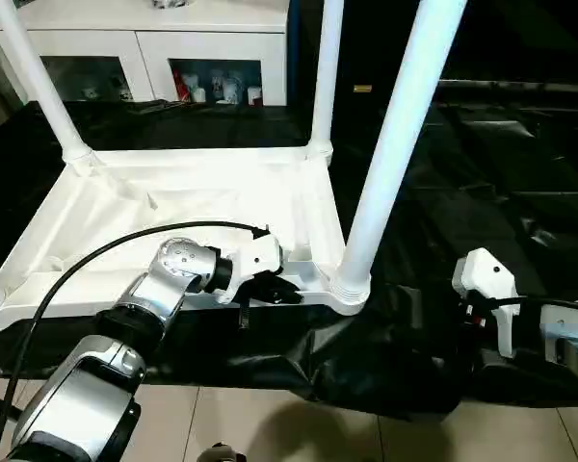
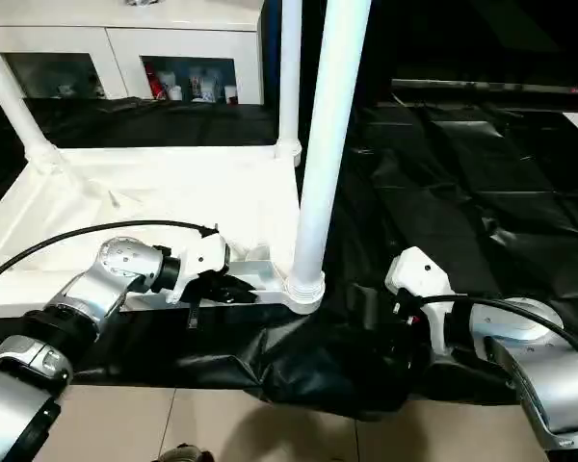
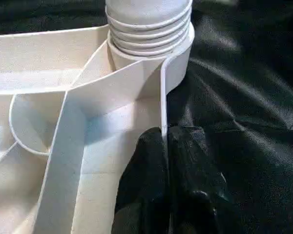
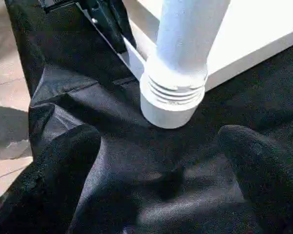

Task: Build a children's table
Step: Rotate leg to tighten

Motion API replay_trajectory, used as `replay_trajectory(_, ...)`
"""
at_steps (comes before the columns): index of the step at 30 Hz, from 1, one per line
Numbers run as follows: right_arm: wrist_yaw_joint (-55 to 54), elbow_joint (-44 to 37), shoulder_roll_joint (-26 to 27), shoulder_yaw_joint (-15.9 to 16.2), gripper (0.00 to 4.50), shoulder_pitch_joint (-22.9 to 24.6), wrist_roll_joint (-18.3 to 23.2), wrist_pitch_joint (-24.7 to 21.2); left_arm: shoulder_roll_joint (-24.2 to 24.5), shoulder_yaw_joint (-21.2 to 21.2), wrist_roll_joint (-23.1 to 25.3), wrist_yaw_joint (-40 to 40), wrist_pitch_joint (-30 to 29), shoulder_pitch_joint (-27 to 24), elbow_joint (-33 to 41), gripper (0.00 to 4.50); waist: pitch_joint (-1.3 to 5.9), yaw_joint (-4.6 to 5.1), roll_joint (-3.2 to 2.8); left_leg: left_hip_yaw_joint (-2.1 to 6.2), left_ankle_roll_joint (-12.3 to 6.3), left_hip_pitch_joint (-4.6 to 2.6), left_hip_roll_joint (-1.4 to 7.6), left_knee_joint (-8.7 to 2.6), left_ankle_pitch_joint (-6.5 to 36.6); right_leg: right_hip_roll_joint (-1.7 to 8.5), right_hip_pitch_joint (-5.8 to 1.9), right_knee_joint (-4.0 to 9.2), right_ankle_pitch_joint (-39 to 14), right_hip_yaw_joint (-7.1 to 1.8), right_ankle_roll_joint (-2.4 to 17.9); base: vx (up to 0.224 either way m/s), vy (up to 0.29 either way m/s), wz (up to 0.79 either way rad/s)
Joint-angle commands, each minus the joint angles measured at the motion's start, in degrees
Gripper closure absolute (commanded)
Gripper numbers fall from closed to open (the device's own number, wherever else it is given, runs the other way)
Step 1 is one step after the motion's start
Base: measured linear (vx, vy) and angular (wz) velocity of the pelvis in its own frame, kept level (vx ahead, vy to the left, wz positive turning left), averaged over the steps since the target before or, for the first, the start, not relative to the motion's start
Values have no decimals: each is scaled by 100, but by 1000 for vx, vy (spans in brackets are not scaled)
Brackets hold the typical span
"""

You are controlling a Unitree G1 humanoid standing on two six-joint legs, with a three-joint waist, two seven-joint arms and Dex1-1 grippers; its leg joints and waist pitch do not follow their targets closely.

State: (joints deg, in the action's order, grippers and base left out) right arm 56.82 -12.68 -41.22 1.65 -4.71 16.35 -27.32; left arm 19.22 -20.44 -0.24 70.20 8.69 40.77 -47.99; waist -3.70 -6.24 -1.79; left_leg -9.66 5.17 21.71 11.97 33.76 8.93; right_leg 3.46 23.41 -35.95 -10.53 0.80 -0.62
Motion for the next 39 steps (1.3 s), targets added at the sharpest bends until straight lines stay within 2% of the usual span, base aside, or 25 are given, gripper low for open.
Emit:
replay_trajectory(1, -162, 105, 121, 71, 0, -141, -33, 88, -50, 331, -316, 24, -208, -8, 162, 447, 389, -31, 131, 6, -136, -57, 36, -358, 1555, 335, -254, 572, -2091, -131, 927, 0, 0, 0)
replay_trajectory(2, -439, 282, 316, 95, 0, -241, -175, 191, -85, 391, -422, 19, -351, -76, 317, 447, 397, -27, 148, -1, -139, -69, 43, -352, 1522, 346, -239, 565, -2046, -134, 961, 0, 0, 0)
replay_trajectory(3, -708, 449, 493, 106, 0, -338, -302, 264, -112, 423, -485, -8, -446, -136, 437, 447, 400, -14, 129, 2, -126, -64, 41, -351, 1488, 350, -231, 544, -1995, -131, 1007, 0, 0, 0)
replay_trajectory(4, -1111, 711, 776, 78, 0, -490, -419, 320, -156, 434, -533, -79, -564, -237, 619, 447, 396, 22, 172, -5, -103, -42, 24, -358, 1449, 338, -240, 556, -1978, -113, 1025, 0, 0, 0)
replay_trajectory(5, -1393, 927, 1013, 44, 0, -613, -458, 341, -208, 430, -552, -175, -673, -325, 781, 447, 394, 43, 202, -15, -74, -59, 32, -364, 1444, 342, -209, 541, -1973, -116, 1045, 0, 0, 0)
replay_trajectory(6, -1393, 927, 1013, 44, 0, -613, -458, 341, -208, 430, -552, -175, -673, -325, 781, 447, 395, 45, 173, -15, -76, -75, 24, -349, 1451, 339, -197, 533, -1992, -114, 1063, 0, 0, 0)
replay_trajectory(7, -1663, 1220, 1337, 58, 0, -774, -470, 393, -312, 420, -512, -445, -854, -464, 1005, 447, 411, 37, 164, -20, -98, -87, 41, -342, 1416, 339, -207, 523, -1862, -129, 1078, 0, 0, 0)
replay_trajectory(8, -1663, 1220, 1337, 58, 0, -774, -470, 393, -312, 420, -512, -445, -854, -464, 1005, 447, 404, 37, 192, -18, -153, -49, 37, -346, 1292, 329, -229, 492, -1633, -120, 1092, 0, 0, 0)
replay_trajectory(9, -1712, 1362, 1484, 127, 0, -842, -494, 502, -389, 447, -510, -601, -949, -556, 1136, 447, 392, 42, 222, -30, -185, -40, 35, -355, 1237, 320, -231, 504, -1576, -122, 1053, 0, 0, 0)
replay_trajectory(10, -1748, 1483, 1601, 188, 0, -900, -518, 600, -452, 486, -511, -703, -1046, -638, 1259, 447, 402, 72, 201, -20, -203, -1, 35, -350, 1134, 333, -251, 455, -1369, -114, 1078, 0, 0, 0)
replay_trajectory(11, -1761, 1572, 1683, 222, 0, -948, -516, 641, -491, 514, -540, -735, -1129, -694, 1346, 447, 389, 103, 226, -29, -228, 0, 16, -345, 1124, 317, -244, 466, -1356, -103, 1064, 0, 0, 0)
replay_trajectory(14, -1761, 1572, 1683, 222, 0, -948, -516, 641, -491, 514, -540, -735, -1129, -694, 1346, 447, 388, 99, 218, -47, -315, -13, 14, -333, 1048, 305, -249, 471, -1164, -126, 1057, 0, 0, 0)
replay_trajectory(18, -1761, 1572, 1683, 222, 0, -948, -516, 641, -491, 514, -540, -735, -1129, -694, 1346, 447, 369, 96, 222, -48, -302, -20, 16, -347, 1172, 316, -242, 504, -1412, -129, 989, 0, 0, 0)
replay_trajectory(19, -1768, 1637, 1743, 240, 0, -988, -512, 661, -520, 540, -566, -746, -1205, -736, 1425, 447, 338, 108, 267, -53, -287, -12, 13, -359, 1237, 314, -231, 526, -1594, -128, 922, 0, 0, 0)
replay_trajectory(20, -1390, 1605, 1701, 328, 0, -1038, -375, 659, -434, 485, -393, -808, -1167, -784, 1503, 447, 216, 164, 614, -89, -369, 29, 2, -382, 1308, 303, -185, 589, -1930, -115, 766, 0, 0, 0)
replay_trajectory(21, -1090, 1586, 1653, 390, 0, -1074, -279, 669, -361, 438, -258, -853, -1130, -816, 1554, 447, 249, 99, 445, -36, -367, 1, 35, -397, 1309, 336, -192, 528, -2028, -119, 713, 0, 0, 0)
replay_trajectory(22, -895, 1617, 1607, 417, 0, -1116, -232, 692, -293, 390, -140, -876, -1078, -828, 1581, 447, 222, 127, 436, -48, -391, -21, 49, -397, 1385, 346, -151, 559, -2120, -131, 694, 0, 0, 0)
replay_trajectory(24, -809, 1754, 1600, 432, 0, -1190, -236, 772, -210, 317, -33, -879, -1107, -871, 1696, 447, 206, 116, 422, -43, -338, -55, 75, -412, 1493, 357, -118, 583, -2280, -142, 693, 0, 0, 0)
replay_trajectory(26, -802, 1831, 1606, 453, 0, -1228, -268, 834, -161, 251, 47, -878, -1106, -891, 1736, 447, 185, 126, 438, -30, -259, -29, 80, -445, 1493, 349, -130, 562, -2145, -135, 747, 0, 0, 0)
replay_trajectory(28, -793, 2021, 1660, 483, 0, -1321, -317, 986, -75, 134, 225, -904, -1257, -961, 1931, 447, 200, 121, 404, -23, -206, -48, 83, -451, 1529, 345, -136, 543, -1925, -138, 814, 0, 0, 0)
replay_trajectory(31, -778, 2020, 1690, 488, 0, -1332, -318, 994, -82, 132, 242, -937, -1263, -935, 1915, 447, 209, 104, 444, -47, -249, -47, 70, -433, 1364, 326, -162, 500, -1341, -143, 992, 0, 0, 0)
replay_trajectory(33, -778, 2016, 1700, 486, 0, -1333, -320, 996, -86, 135, 243, -948, -1265, -924, 1908, 447, 209, 93, 450, -52, -266, -47, 67, -432, 1332, 328, -168, 496, -1281, -140, 1016, 0, 0, 0)
replay_trajectory(35, -775, 2075, 1721, 512, 0, -1357, -340, 1023, -122, 165, 268, -999, -1290, -841, 1844, 447, 197, 90, 441, -51, -263, -45, 69, -441, 1363, 332, -167, 505, -1328, -139, 1024, 0, 0, 0)
replay_trajectory(37, -802, 2181, 1723, 572, 0, -1385, -436, 1130, -140, 161, 291, -1012, -1377, -769, 1798, 405, 170, 90, 434, -47, -180, -56, 69, -462, 1612, 348, -145, 559, -1796, -145, 929, 0, 0, 0)
replay_trajectory(39, -799, 2242, 1724, 598, 0, -1406, -473, 1190, -127, 144, 307, -1015, -1405, -750, 1790, 393, 164, 91, 440, -39, -150, -58, 71, -471, 1692, 352, -141, 571, -1947, -145, 889, 0, 0, 0)
